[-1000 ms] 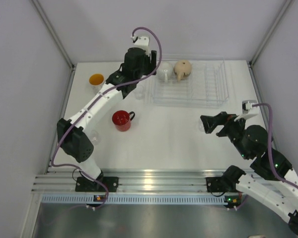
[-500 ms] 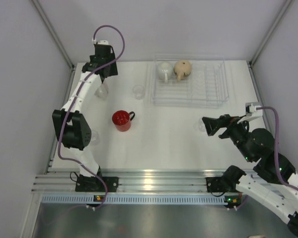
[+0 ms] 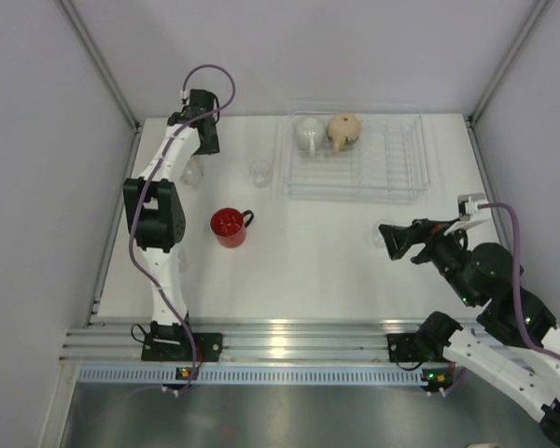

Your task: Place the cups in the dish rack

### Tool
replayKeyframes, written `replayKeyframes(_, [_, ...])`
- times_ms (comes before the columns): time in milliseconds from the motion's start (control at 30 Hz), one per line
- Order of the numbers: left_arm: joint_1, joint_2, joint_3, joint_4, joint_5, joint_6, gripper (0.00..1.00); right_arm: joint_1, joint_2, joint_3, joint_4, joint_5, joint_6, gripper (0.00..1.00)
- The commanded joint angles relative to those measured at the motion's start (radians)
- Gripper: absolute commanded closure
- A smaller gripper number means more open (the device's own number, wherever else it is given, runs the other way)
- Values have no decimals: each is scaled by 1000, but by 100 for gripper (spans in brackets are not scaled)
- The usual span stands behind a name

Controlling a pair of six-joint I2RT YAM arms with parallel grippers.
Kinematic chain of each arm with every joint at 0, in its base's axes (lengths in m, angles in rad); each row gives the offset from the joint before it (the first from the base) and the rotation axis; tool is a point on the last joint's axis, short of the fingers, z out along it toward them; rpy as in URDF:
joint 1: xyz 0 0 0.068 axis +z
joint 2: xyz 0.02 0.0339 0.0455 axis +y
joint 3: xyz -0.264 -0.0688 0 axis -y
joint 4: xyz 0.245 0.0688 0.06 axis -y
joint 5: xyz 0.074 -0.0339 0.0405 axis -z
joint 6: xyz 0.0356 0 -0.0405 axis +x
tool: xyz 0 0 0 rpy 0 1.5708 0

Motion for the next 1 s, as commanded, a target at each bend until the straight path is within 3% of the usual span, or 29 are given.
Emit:
replayKeyframes(0, [13,28,92,-17,-45,22,36,-3,-6,-6,-8,-5,-31,0])
replayKeyframes(467, [44,96,71,-21,66,-14,42,-3,45,-23,34,-26,-42,1])
replayKeyframes(600, [56,94,44,-21,95,-26,61,-3,55,-23,41,-43,-37,1])
replayKeyframes(733, [61,59,34,-21,87,-29,98,-3,62,-19,41,-51,-33,1])
replayKeyframes(967, [62,-65,21,-20,95,-50,100,-3,68,-17,61,-78,3,1])
